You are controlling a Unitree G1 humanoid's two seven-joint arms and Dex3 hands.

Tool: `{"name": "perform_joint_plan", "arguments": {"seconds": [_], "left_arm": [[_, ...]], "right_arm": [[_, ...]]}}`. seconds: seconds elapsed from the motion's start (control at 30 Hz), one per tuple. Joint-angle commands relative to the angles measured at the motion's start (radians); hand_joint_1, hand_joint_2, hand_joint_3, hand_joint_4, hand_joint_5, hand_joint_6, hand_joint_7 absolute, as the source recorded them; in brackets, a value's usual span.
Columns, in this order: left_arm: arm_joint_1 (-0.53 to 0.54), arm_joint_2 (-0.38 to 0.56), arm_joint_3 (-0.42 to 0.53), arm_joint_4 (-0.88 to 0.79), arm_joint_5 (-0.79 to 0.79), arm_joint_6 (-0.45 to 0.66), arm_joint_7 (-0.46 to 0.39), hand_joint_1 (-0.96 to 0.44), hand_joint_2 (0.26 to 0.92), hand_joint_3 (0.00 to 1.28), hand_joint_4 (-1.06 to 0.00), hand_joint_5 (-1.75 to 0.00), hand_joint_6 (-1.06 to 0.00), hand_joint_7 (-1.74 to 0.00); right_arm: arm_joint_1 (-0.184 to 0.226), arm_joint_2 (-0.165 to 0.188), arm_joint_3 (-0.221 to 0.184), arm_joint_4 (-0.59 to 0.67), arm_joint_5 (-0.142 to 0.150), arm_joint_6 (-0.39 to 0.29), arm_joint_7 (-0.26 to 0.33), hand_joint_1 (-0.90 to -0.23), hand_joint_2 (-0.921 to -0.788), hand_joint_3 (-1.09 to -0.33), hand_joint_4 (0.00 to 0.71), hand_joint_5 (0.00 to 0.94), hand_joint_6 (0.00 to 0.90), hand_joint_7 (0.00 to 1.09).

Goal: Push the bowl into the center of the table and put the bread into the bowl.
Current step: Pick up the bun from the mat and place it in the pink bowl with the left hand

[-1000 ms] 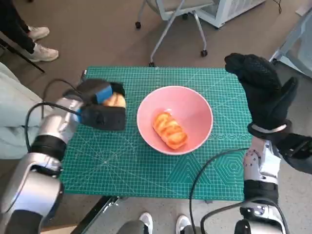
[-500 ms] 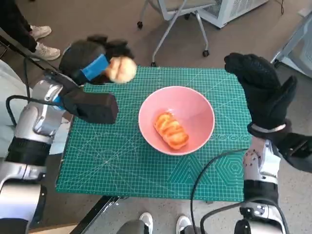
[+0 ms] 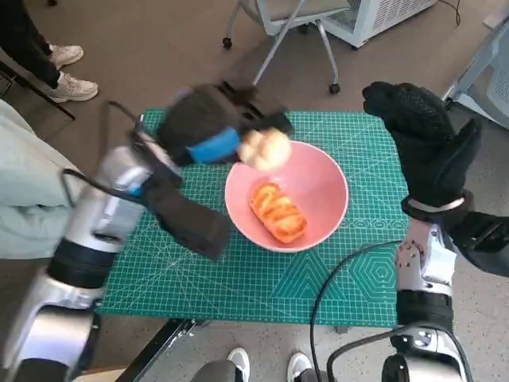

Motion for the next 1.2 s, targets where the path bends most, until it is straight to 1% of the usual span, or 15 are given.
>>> {"name": "perform_joint_plan", "arguments": {"seconds": [0.03, 0.13, 0.33, 0.4, 0.47, 0.5, 0.53, 0.57, 0.6, 0.63, 0.7, 0.83, 0.87, 1.0, 1.2], "left_arm": [[-0.004, -0.042, -0.037, 0.078, 0.022, -0.018, -0.006, 0.0, 0.899, 0.0, -0.86, -0.98, -0.71, -1.06], [-0.001, -0.072, -0.05, 0.122, 0.029, -0.009, -0.005, 0.0, 0.899, 0.0, -0.86, -0.99, -0.7, -1.06], [0.019, -0.135, -0.052, 0.19, -0.004, 0.047, -0.031, 0.0, 0.914, 0.01, -0.81, -1.05, -0.68, -1.09], [0.027, -0.155, -0.048, 0.199, -0.016, 0.084, -0.05, 0.0, 0.918, 0.04, -0.75, -1.12, -0.64, -1.11], [0.033, -0.17, -0.047, 0.2, -0.021, 0.125, -0.072, 0.0, 0.919, 0.12, -0.65, -1.2, -0.54, -1.24], [0.035, -0.175, -0.047, 0.199, -0.023, 0.141, -0.081, 0.0, 0.909, 0.13, -0.6, -1.05, -0.5, -1.12], [0.038, -0.179, -0.045, 0.195, -0.026, 0.16, -0.092, -0.01, 0.907, 0.1, -0.6, -0.73, -0.51, -0.82], [0.04, -0.181, -0.044, 0.192, -0.029, 0.174, -0.1, -0.03, 0.906, 0.07, -0.57, -0.47, -0.51, -0.56], [0.045, -0.181, -0.041, 0.179, -0.034, 0.191, -0.113, -0.05, 0.907, 0.05, -0.55, -0.3, -0.52, -0.38], [0.049, -0.181, -0.038, 0.169, -0.037, 0.203, -0.123, -0.09, 0.903, 0.03, -0.51, -0.19, -0.51, -0.25], [0.056, -0.178, -0.029, 0.151, -0.045, 0.219, -0.136, -0.15, 0.896, 0.02, -0.45, -0.1, -0.49, -0.14], [0.072, -0.18, 0.01, 0.133, -0.115, 0.224, -0.174, -0.25, 0.886, 0.01, -0.35, -0.03, -0.44, -0.04], [0.079, -0.184, 0.031, 0.123, -0.155, 0.231, -0.197, -0.26, 0.885, 0.0, -0.33, -0.02, -0.43, -0.03], [0.101, -0.204, 0.111, 0.105, -0.318, 0.25, -0.277, -0.29, 0.881, 0.0, -0.18, 0.0, -0.33, 0.0], [0.129, -0.232, 0.232, 0.092, -0.545, 0.237, -0.35, -0.3, 0.882, 0.0, -0.07, 0.0, -0.24, 0.0]], "right_arm": [[0.018, -0.001, 0.006, 0.001, -0.005, 0.003, 0.008, -0.659, -0.921, -0.757, 0.159, 0.0, 0.138, 0.27], [0.023, -0.004, 0.005, -0.006, -0.004, 0.004, 0.008, -0.66, -0.921, -0.757, 0.159, 0.0, 0.137, 0.27], [0.029, -0.007, 0.001, -0.012, 0.002, 0.008, 0.009, -0.661, -0.921, -0.752, 0.161, 0.001, 0.135, 0.28], [0.031, -0.006, 0.0, -0.013, 0.003, 0.008, 0.009, -0.661, -0.921, -0.75, 0.162, 0.002, 0.135, 0.28], [0.034, -0.004, 0.0, -0.015, 0.003, 0.009, 0.008, -0.664, -0.921, -0.748, 0.163, 0.002, 0.136, 0.28], [0.035, -0.003, 0.0, -0.016, 0.004, 0.009, 0.007, -0.664, -0.921, -0.747, 0.163, 0.002, 0.136, 0.28], [0.035, -0.003, 0.0, -0.018, 0.003, 0.01, 0.005, -0.665, -0.921, -0.746, 0.163, 0.002, 0.136, 0.28], [0.035, -0.003, 0.0, -0.018, 0.003, 0.011, 0.004, -0.666, -0.921, -0.745, 0.163, 0.002, 0.136, 0.28], [0.036, -0.003, 0.0, -0.021, 0.002, 0.012, 0.003, -0.666, -0.921, -0.745, 0.163, 0.002, 0.135, 0.29], [0.037, -0.003, 0.0, -0.022, 0.002, 0.013, 0.001, -0.666, -0.921, -0.744, 0.164, 0.002, 0.135, 0.29], [0.039, -0.003, 0.001, -0.03, 0.001, 0.016, -0.003, -0.666, -0.921, -0.743, 0.164, 0.002, 0.135, 0.29], [0.04, -0.004, 0.001, -0.037, -0.003, 0.018, -0.007, -0.665, -0.921, -0.743, 0.163, 0.002, 0.134, 0.29], [0.041, -0.004, 0.001, -0.039, -0.004, 0.017, -0.008, -0.665, -0.921, -0.743, 0.163, 0.001, 0.134, 0.29], [0.04, -0.001, 0.002, -0.043, -0.008, 0.016, -0.014, -0.666, -0.921, -0.741, 0.164, 0.002, 0.134, 0.29], [0.041, 0.006, 0.008, -0.056, -0.01, 0.015, -0.024, -0.665, -0.921, -0.74, 0.165, 0.002, 0.133, 0.29]]}}
